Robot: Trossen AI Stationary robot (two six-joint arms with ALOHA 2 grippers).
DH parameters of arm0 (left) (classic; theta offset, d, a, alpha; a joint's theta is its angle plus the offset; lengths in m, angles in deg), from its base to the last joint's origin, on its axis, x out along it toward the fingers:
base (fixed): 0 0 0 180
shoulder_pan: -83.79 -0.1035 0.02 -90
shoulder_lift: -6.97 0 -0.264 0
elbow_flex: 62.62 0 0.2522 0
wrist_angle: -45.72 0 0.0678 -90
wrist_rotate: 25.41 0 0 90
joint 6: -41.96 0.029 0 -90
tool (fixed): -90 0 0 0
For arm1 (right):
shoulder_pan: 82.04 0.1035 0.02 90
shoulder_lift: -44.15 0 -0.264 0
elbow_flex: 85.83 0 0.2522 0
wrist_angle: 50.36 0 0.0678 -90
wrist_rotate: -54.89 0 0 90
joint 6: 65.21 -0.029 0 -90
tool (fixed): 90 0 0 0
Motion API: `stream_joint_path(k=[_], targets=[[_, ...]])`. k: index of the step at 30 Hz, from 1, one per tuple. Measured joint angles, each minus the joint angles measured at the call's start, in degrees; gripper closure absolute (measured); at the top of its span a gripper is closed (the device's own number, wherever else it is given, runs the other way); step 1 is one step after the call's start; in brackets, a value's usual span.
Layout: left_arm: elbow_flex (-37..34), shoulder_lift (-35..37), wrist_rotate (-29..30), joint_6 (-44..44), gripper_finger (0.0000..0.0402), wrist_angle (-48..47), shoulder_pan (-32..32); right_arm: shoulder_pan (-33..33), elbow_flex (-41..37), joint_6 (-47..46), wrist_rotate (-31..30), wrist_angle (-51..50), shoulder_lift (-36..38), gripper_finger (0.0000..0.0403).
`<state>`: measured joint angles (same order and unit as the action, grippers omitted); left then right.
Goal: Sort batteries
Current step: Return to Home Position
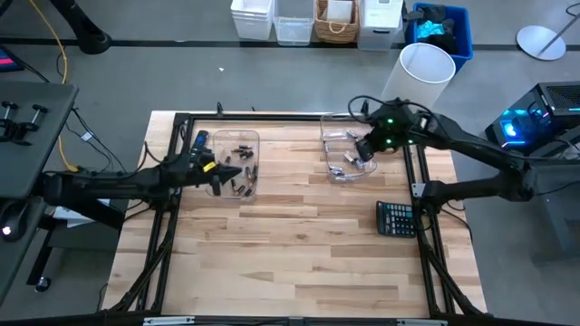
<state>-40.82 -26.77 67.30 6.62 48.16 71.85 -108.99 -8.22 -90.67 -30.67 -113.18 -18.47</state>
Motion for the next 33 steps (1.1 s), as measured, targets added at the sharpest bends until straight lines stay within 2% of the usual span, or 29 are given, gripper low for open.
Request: stream_joint_path(k=[4,8,14,18,21,25,29,33], targets=[[-2.7,3.9,0.4,0.5,0.0402,-0.6,0.0,0.9,0.0,-2.9,-0.8,-0.1,3.3,0.0402],[-7.4,4.8,1.0,-4.8,0.0402,2.9,1.2,3.3,0.0,-5.7,-1.5,-3.2,6.7,0.0402],[-7.3,4.8,5.6,-5.0,0.0402,2.1,4.7,9.1,-0.4,-9.6,-9.3,-7.8,13.6,0.0403],[-7.3,4.8,6.2,-7.4,0.0402,2.2,5.3,11.8,-8.1,-11.7,-10.0,-1.5,20.9,0.0403],[-7.3,4.8,5.7,-11.7,0.0402,3.9,5.3,12.9,-18.1,-12.6,-8.4,9.6,27.1,0.0403],[-7.3,4.8,5.5,-12.2,0.0402,6.6,5.3,13.2,-34.2,-11.0,-1.8,37.6,32.9,0.0403],[-7.2,4.8,5.0,-12.1,0.0402,7.5,5.3,13.1,-48.6,-10.3,1.7,64.1,32.8,0.0403],[-7.2,4.8,4.9,-12.1,0.0402,7.4,5.3,13.3,-58.6,-7.9,4.3,77.8,32.3,0.0403]])
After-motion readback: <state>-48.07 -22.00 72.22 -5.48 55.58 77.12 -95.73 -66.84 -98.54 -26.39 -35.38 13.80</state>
